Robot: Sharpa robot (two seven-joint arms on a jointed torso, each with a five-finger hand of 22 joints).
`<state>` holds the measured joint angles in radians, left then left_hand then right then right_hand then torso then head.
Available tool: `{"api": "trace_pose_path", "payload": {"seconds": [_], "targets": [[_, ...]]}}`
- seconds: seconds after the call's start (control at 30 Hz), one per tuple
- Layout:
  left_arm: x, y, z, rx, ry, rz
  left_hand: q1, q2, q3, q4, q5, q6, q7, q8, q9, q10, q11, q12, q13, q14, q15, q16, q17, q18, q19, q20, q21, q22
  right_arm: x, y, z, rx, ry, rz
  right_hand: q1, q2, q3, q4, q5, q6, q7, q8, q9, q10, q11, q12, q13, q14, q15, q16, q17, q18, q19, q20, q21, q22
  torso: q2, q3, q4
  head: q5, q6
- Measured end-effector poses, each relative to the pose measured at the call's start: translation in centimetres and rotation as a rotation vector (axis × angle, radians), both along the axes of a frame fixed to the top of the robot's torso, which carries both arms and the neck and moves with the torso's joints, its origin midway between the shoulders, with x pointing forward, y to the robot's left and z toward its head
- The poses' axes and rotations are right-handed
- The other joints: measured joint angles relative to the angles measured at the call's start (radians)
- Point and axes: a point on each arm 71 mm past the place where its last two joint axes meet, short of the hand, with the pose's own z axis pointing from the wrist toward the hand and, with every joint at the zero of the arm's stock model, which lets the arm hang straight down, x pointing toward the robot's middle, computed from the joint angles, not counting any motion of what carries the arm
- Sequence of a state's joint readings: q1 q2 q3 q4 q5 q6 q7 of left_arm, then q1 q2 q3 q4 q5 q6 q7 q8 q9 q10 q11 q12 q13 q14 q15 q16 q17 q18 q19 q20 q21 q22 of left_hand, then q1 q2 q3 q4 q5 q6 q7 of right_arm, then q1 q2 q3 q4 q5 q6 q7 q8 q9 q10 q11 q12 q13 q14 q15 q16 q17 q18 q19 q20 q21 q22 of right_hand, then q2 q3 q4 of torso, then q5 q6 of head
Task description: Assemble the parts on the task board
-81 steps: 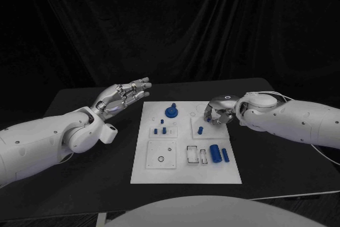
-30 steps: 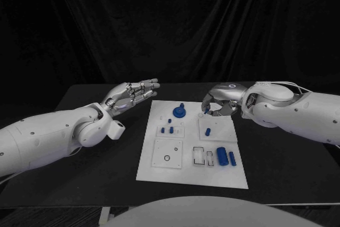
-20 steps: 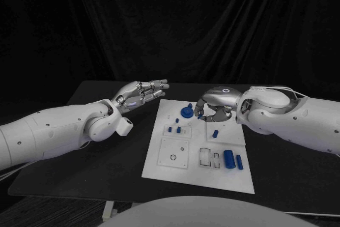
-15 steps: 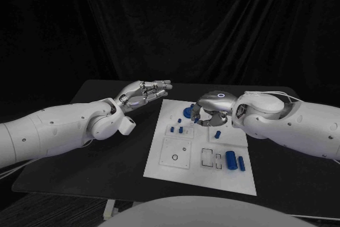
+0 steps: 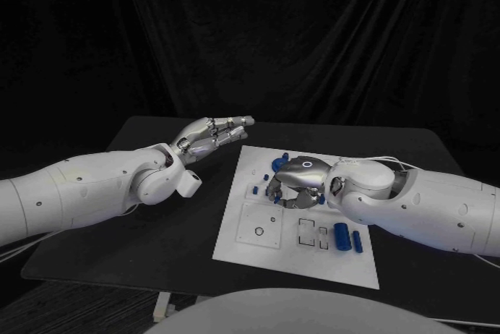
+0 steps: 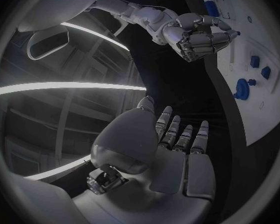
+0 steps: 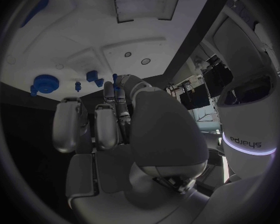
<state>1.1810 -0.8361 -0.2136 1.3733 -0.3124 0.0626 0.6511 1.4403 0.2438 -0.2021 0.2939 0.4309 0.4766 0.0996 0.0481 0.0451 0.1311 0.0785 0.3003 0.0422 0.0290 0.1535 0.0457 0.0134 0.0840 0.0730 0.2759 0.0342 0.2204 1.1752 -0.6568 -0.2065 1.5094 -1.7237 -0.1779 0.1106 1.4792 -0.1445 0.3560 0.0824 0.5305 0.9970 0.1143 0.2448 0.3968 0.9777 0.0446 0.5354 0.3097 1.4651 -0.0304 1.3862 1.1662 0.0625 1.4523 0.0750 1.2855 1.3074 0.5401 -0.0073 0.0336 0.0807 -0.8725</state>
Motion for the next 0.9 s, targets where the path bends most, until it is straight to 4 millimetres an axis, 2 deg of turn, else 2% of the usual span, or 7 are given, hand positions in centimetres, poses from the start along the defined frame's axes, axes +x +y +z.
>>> {"api": "trace_pose_path", "payload": {"seconds": [0.13, 0.33, 0.37, 0.53, 0.63, 0.7, 0.9], "targets": [[0.0, 0.0, 0.1, -0.005, -0.009, 0.003, -0.004, -0.001, -0.016, 0.000, -0.002, -0.104, 0.009, -0.009, -0.008, -0.017, 0.008, -0.025, -0.004, -0.013, -0.023, -0.013, -0.003, 0.017, -0.010, -0.010, -0.004, -0.016, -0.5, 0.3, -0.3, -0.005, 0.004, 0.010, 0.000, 0.000, 0.004, -0.004, 0.000, -0.004, 0.003, 0.000, 0.000, 0.000, 0.000, 0.000, -0.001, 0.000, 0.000, 0.000, -0.001, 0.000, 0.000, 0.000, -0.005, 0.000, 0.000, -0.0004, -0.0012, 0.001, 0.000], [-0.1, -0.1, 0.2, -0.011, -0.017, 0.005, -0.004, -0.001, -0.019, -0.002, 0.005, -0.140, 0.009, -0.009, -0.009, -0.032, 0.007, -0.042, -0.005, -0.015, -0.026, -0.020, -0.005, 0.018, -0.014, -0.006, -0.004, -0.024, -1.2, 0.5, -0.5, -0.009, 0.011, 0.020, 0.000, 0.000, 0.007, -0.007, 0.000, -0.007, 0.007, 0.000, 0.000, -0.003, 0.003, -0.006, -0.001, 0.000, 0.000, -0.001, -0.003, 0.000, 0.000, 0.000, -0.005, 0.000, 0.001, -0.0010, -0.0023, 0.004, 0.000], [-0.1, -0.1, 0.2, -0.011, -0.018, 0.005, -0.004, -0.001, -0.021, 0.000, 0.005, -0.147, 0.007, -0.009, -0.010, -0.037, 0.002, -0.047, -0.005, -0.018, -0.029, -0.025, -0.006, 0.033, -0.018, -0.002, -0.004, -0.025, -1.3, 0.6, -0.6, -0.011, 0.013, 0.021, 0.000, 0.000, 0.007, -0.007, 0.000, -0.007, 0.007, 0.000, 0.000, -0.004, 0.004, -0.006, -0.001, 0.000, 0.000, -0.004, -0.004, 0.000, 0.000, 0.000, -0.005, 0.000, 0.001, -0.0011, -0.0023, 0.004, 0.000], [-0.2, -0.2, 0.2, -0.013, -0.020, 0.007, 0.009, 0.000, -0.024, -0.003, 0.016, -0.137, 0.019, -0.009, -0.009, -0.050, 0.006, -0.057, -0.006, -0.027, -0.070, -0.042, -0.011, 0.032, -0.030, -0.012, -0.009, -0.056, -1.6, 0.6, -1.2, -0.017, 0.026, 0.019, 0.000, 0.000, 0.007, -0.007, -0.001, -0.007, 0.007, 0.000, -0.001, -0.004, 0.004, -0.006, -0.001, 0.000, 0.000, -0.004, -0.004, 0.000, 0.000, 0.000, -0.005, 0.000, 0.001, -0.0015, -0.0023, 0.005, 0.000], [-0.2, -0.1, 0.2, -0.013, -0.021, 0.008, 0.011, 0.000, -0.024, -0.003, 0.016, -0.132, 0.021, -0.009, -0.008, -0.053, 0.008, -0.057, -0.006, -0.027, -0.070, -0.042, -0.011, 0.032, -0.030, -0.012, -0.009, -0.059, -2.0, 0.6, -1.7, -0.021, 0.038, 0.018, 0.000, 0.000, 0.007, -0.007, -0.001, -0.009, 0.009, 0.000, -0.001, -0.004, 0.004, -0.008, -0.001, 0.000, 0.000, -0.004, -0.004, 0.000, 0.000, 0.000, -0.005, 0.000, 0.001, -0.0016, -0.0023, 0.008, 0.000], [-0.3, -0.1, 0.2, -0.014, -0.021, 0.008, 0.020, 0.000, -0.024, -0.003, 0.016, -0.124, 0.024, -0.009, -0.007, -0.054, 0.009, -0.057, -0.006, -0.027, -0.070, -0.042, -0.012, 0.048, -0.032, -0.014, -0.009, -0.060, -2.1, 0.6, -1.9, -0.024, 0.040, 0.017, 0.000, 0.000, 0.007, -0.007, -0.001, -0.011, 0.011, 0.000, -0.001, -0.004, 0.004, -0.008, -0.001, 0.000, 0.000, -0.004, -0.005, 0.000, 0.000, 0.000, -0.005, 0.000, 0.000, -0.0017, -0.0022, 0.011, 0.000], [-0.4, -0.1, 0.2, -0.015, -0.021, 0.007, 0.023, -0.004, -0.024, -0.003, 0.021, -0.110, 0.027, -0.009, -0.007, -0.058, 0.013, -0.057, -0.006, -0.027, -0.070, -0.042, -0.013, 0.048, -0.033, -0.015, -0.009, -0.060, -2.3, 0.5, -2.2, -0.036, 0.025, 0.023, 0.000, 0.000, 0.007, -0.007, -0.005, -0.014, 0.007, 0.000, -0.001, -0.004, 0.004, -0.008, -0.002, 0.000, 0.000, -0.004, -0.006, 0.000, -0.004, 0.004, -0.009, 0.001, -0.001, -0.0022, -0.0017, 0.012, 0.000]]}}
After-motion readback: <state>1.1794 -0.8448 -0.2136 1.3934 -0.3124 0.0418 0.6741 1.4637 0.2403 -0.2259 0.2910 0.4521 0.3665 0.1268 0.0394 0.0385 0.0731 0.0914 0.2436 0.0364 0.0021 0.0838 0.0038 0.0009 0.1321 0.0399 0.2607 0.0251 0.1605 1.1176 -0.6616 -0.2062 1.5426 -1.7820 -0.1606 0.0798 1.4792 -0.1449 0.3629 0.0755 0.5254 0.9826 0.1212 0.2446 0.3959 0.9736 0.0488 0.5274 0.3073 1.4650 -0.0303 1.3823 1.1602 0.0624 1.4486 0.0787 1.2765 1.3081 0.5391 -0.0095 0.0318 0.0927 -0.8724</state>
